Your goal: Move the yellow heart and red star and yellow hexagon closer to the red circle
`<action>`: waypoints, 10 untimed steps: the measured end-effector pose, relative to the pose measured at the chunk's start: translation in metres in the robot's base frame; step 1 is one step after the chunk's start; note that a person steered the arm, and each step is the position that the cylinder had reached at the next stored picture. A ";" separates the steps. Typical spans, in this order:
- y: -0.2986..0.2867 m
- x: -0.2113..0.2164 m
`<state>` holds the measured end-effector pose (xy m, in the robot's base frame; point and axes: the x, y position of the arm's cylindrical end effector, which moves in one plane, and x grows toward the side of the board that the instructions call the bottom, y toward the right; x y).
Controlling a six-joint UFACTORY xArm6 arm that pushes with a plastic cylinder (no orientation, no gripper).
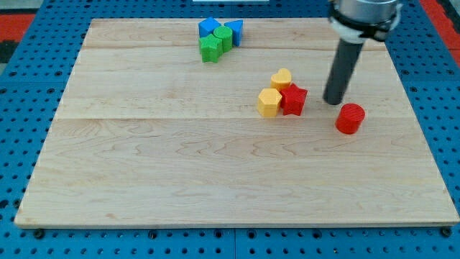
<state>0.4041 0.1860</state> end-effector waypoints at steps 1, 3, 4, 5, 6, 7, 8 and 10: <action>0.011 0.059; 0.023 0.099; 0.048 0.004; -0.004 -0.054; -0.068 -0.085; -0.106 -0.105; -0.108 -0.065; -0.089 -0.007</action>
<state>0.3971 0.0974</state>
